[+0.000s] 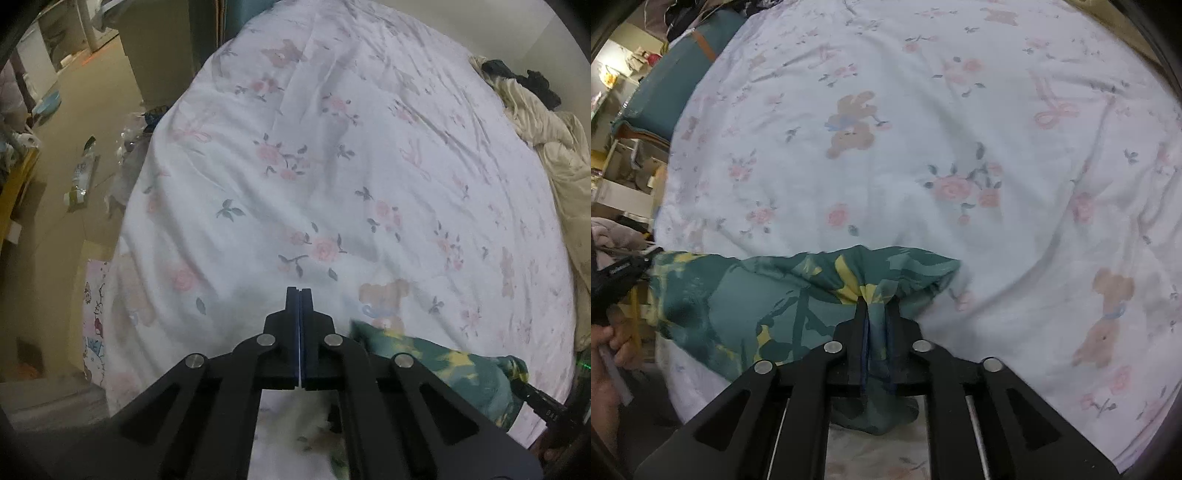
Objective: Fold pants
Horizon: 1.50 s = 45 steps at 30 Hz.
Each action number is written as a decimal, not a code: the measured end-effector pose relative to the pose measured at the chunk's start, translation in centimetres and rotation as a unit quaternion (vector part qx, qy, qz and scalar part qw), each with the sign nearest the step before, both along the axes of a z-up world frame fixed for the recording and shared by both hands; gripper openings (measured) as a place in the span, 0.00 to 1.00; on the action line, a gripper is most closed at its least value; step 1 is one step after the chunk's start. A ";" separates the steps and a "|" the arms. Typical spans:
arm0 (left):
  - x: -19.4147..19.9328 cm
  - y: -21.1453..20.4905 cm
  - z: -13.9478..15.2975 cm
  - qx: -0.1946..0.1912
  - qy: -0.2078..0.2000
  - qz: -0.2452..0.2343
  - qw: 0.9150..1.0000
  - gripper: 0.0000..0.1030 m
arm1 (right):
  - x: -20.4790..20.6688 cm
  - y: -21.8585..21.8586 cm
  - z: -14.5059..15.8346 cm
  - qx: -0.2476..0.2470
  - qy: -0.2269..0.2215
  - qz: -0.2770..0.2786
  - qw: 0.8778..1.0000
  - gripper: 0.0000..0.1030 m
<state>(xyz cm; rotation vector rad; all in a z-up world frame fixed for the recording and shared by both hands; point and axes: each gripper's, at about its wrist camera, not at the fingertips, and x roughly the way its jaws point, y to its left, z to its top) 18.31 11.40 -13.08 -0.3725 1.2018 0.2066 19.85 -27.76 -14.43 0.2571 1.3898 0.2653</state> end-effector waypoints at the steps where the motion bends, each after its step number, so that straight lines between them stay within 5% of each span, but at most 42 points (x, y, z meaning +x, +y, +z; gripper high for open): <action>1: -0.4 -0.3 1.0 0.002 -0.021 -0.001 1.000 0.00 | -0.1 0.1 0.4 -0.005 -0.004 0.001 1.000 0.24; 3: -1.2 -1.8 2.8 0.000 -0.061 -0.027 0.998 0.05 | -0.6 0.1 2.0 -0.015 -0.038 -0.004 0.999 0.31; 6: -2.4 -6.0 3.7 -0.036 -0.083 -0.125 0.988 0.27 | -1.3 0.7 5.0 -0.007 -0.106 -0.002 0.994 0.37; 8: -2.6 -8.2 2.8 -0.040 -0.063 -0.174 0.982 0.27 | -1.3 2.3 5.5 0.022 -0.120 0.034 0.992 0.38; 12: -3.5 -11.2 -1.6 0.005 0.025 -0.230 0.973 0.28 | -1.4 5.7 2.3 0.028 -0.060 0.114 0.991 0.36; 17: -4.2 -9.2 -2.2 0.062 0.038 -0.208 0.975 0.34 | -1.3 4.8 0.0 -0.093 -0.054 0.096 0.989 0.38; 19: -4.3 -7.4 -2.9 0.052 0.066 -0.179 0.980 0.34 | -1.1 3.5 -0.4 -0.119 -0.043 0.071 0.989 0.38; 23: -4.6 -4.9 -1.9 -0.002 0.072 -0.133 0.988 0.38 | -0.9 0.8 0.8 -0.046 -0.027 0.015 0.998 0.42; 25: -4.8 -4.0 -0.5 0.001 0.048 -0.117 0.992 0.57 | -1.0 -0.3 1.8 -0.014 -0.041 -0.009 0.999 0.46; 26: -4.8 -3.7 0.3 0.003 0.034 -0.106 0.994 0.76 | -1.0 -1.0 2.3 0.011 -0.045 -0.026 0.999 0.56; 29: -5.2 -3.0 1.1 0.013 0.007 -0.064 0.998 0.99 | -1.2 -2.8 2.2 0.059 -0.034 -0.071 0.995 0.85; 36: -4.6 -5.4 -3.9 -0.107 0.088 -0.080 0.987 0.99 | -0.9 -1.3 -2.5 0.111 0.067 -0.079 0.988 0.86; 39: -4.4 -6.5 -3.7 -0.113 0.077 -0.104 0.985 0.96 | -1.2 0.4 -3.1 0.112 0.067 -0.049 0.990 0.87; 41: -4.4 -7.3 -3.6 -0.131 0.072 -0.122 0.981 0.65 | -1.4 1.2 -3.0 0.115 0.058 -0.030 0.991 0.81; 45: -3.9 -8.7 -3.3 -0.148 0.063 -0.158 0.974 0.30 | -1.6 3.7 -2.3 0.110 0.044 0.036 0.992 0.49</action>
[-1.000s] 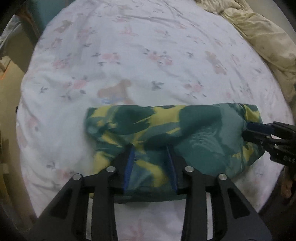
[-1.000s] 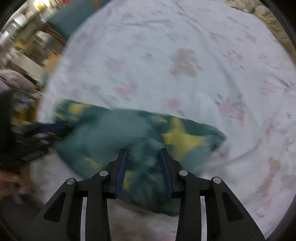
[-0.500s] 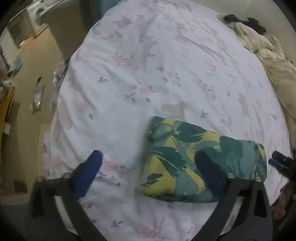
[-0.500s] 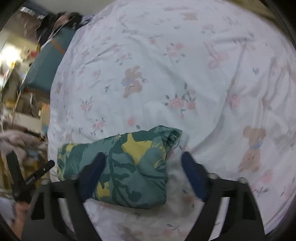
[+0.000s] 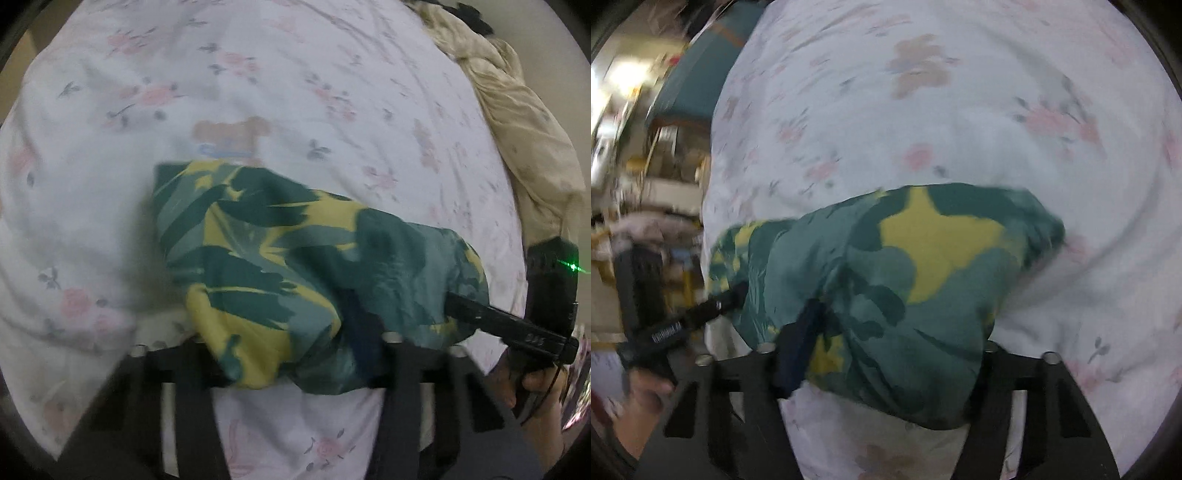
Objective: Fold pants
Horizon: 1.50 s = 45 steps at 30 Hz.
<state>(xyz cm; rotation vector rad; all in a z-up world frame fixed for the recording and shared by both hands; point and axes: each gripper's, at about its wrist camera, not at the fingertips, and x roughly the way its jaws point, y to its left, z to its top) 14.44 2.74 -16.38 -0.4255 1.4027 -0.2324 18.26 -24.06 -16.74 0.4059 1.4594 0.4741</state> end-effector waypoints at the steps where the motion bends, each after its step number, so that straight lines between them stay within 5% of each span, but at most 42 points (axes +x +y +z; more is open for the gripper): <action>1: 0.1 -0.5 0.4 0.003 -0.007 -0.012 1.000 0.21 | -0.1 0.4 0.1 -0.002 -0.005 0.008 1.000 0.43; 3: 0.0 -1.1 1.3 0.018 -0.025 -0.031 0.999 0.16 | -0.3 1.0 0.8 -0.008 -0.026 0.024 0.999 0.23; 6: -0.2 -1.1 3.0 0.028 -0.051 -0.036 0.998 0.15 | -0.7 1.2 2.5 -0.012 -0.062 0.036 0.997 0.16; 16: -1.1 -0.8 10.3 0.017 -0.187 -0.031 0.982 0.15 | -2.3 0.0 9.7 0.028 -0.186 0.021 0.982 0.14; 20: -0.5 -0.2 12.7 0.009 -0.201 -0.008 0.980 0.15 | -2.2 0.3 12.2 0.037 -0.225 0.022 0.973 0.14; 31: 11.0 0.6 19.0 0.036 -0.285 -0.010 0.958 0.15 | 8.2 1.0 18.1 0.041 -0.284 0.006 0.958 0.14; 34: 16.4 0.9 19.0 0.043 -0.302 -0.008 0.952 0.15 | 14.5 1.9 18.9 0.023 -0.293 0.005 0.956 0.14; 37: 23.2 1.0 17.2 0.053 -0.289 -0.001 0.956 0.15 | 21.0 3.2 18.4 -0.004 -0.295 0.013 0.955 0.14; 45: 35.9 1.9 8.3 0.102 -0.259 0.011 0.960 0.15 | 34.8 6.2 9.6 -0.059 -0.246 0.009 0.967 0.14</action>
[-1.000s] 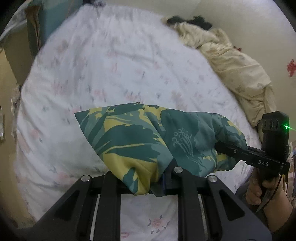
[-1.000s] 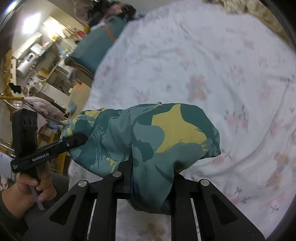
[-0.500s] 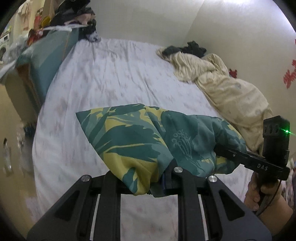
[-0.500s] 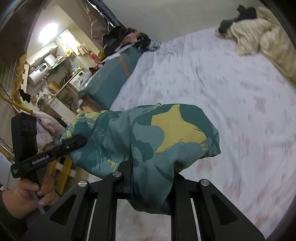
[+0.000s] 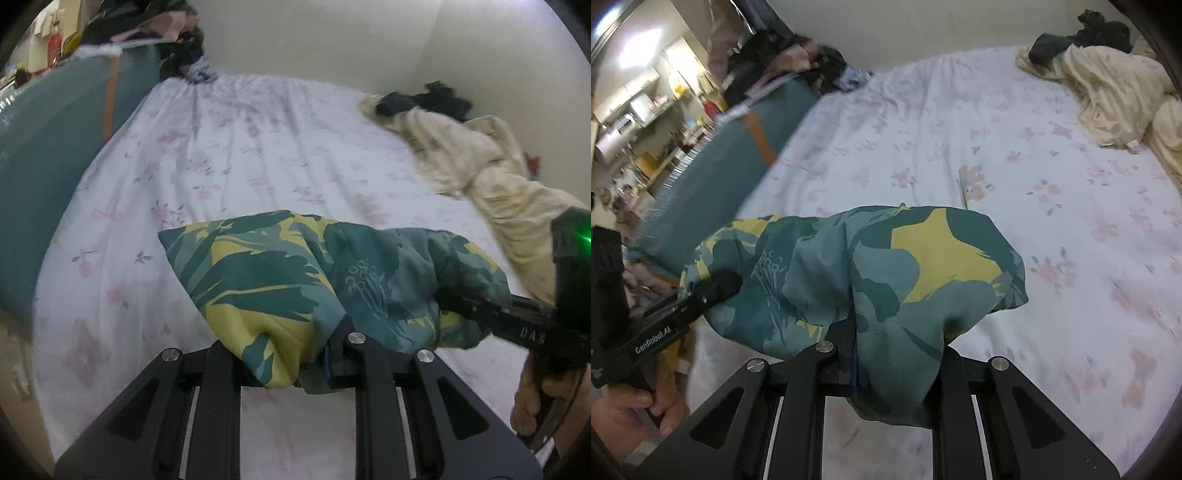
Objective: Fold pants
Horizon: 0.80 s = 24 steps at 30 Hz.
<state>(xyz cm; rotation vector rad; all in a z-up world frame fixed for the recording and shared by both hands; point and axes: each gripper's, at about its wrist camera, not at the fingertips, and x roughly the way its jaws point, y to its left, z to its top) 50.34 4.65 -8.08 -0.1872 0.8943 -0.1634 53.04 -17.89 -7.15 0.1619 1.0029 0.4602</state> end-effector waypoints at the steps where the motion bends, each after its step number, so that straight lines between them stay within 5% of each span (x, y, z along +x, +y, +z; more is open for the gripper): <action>1: 0.9 0.1 -0.9 0.002 -0.004 0.000 1.000 0.15 | 1.2 0.8 -1.2 -0.016 0.002 0.003 1.000 0.14; 8: 4.5 0.8 -5.8 0.035 -0.026 0.030 0.999 0.21 | 6.8 3.8 -5.6 -0.080 -0.028 0.011 0.996 0.15; 10: 4.8 1.0 -6.9 0.050 -0.017 0.027 0.998 0.31 | 7.5 3.7 -6.9 -0.099 -0.029 0.014 0.995 0.27; 12: 4.6 1.5 -6.9 0.058 -0.026 0.027 0.998 0.47 | 7.6 2.4 -7.2 -0.112 -0.049 -0.003 0.992 0.67; 13: 4.5 2.0 -6.9 0.068 -0.026 0.032 0.997 0.62 | 7.8 1.2 -7.4 -0.124 -0.046 -0.020 0.991 0.73; 14: 4.2 2.3 -6.9 0.080 -0.026 0.040 0.996 0.71 | 7.8 0.4 -7.5 -0.127 -0.043 -0.029 0.991 0.74; 19: 2.9 6.0 -6.2 0.131 -0.001 0.153 0.980 0.70 | 7.1 -6.7 -6.9 -0.139 -0.001 -0.137 0.981 0.66; 24: -1.3 6.6 -4.0 0.083 0.006 0.139 0.987 0.70 | 2.3 -7.0 -3.5 -0.102 -0.025 -0.111 0.988 0.65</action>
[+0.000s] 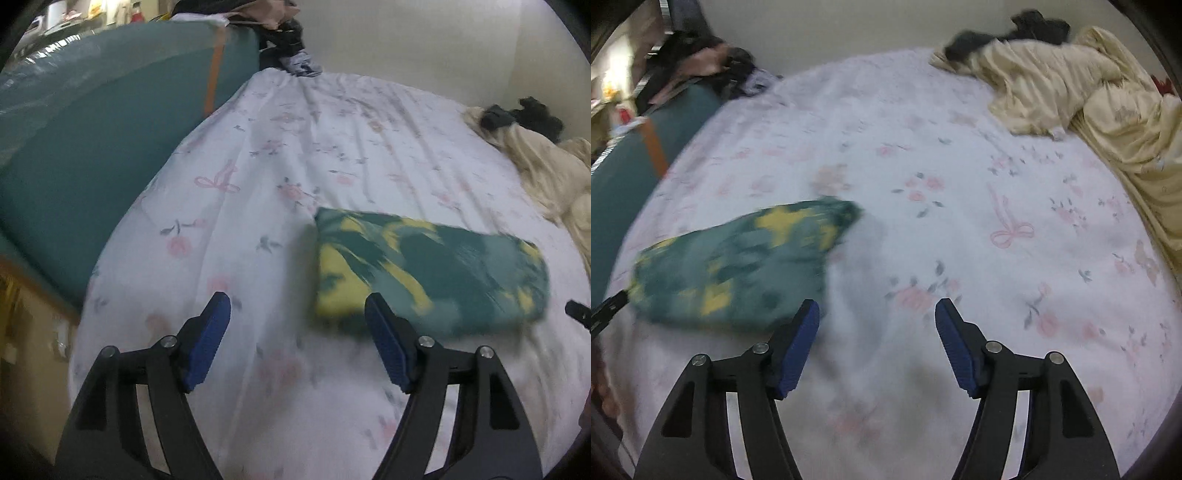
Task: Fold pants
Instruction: 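Open both grippers and lift them away from the folded shorts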
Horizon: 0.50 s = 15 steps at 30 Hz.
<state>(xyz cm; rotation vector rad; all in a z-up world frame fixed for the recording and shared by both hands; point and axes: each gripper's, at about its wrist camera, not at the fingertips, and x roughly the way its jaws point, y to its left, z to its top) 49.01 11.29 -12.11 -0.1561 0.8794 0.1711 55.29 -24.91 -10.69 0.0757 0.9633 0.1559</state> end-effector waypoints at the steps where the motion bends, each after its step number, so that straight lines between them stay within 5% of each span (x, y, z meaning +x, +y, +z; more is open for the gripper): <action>1: -1.0 -0.4 0.6 -0.002 -0.003 -0.010 1.000 0.70 | -1.3 0.4 0.9 0.009 -0.009 0.010 1.000 0.65; 7: -8.2 -3.6 5.0 0.001 -0.038 -0.038 0.999 0.70 | -9.1 3.0 5.5 0.049 -0.039 0.047 0.997 0.66; 11: -12.9 -4.7 8.6 -0.002 -0.072 -0.039 0.997 0.71 | -13.7 4.2 7.6 0.048 -0.059 0.040 0.996 0.80; 15: -18.2 -5.5 12.8 -0.006 -0.108 -0.041 0.993 0.95 | -18.7 4.7 10.4 0.042 -0.090 0.043 0.994 0.83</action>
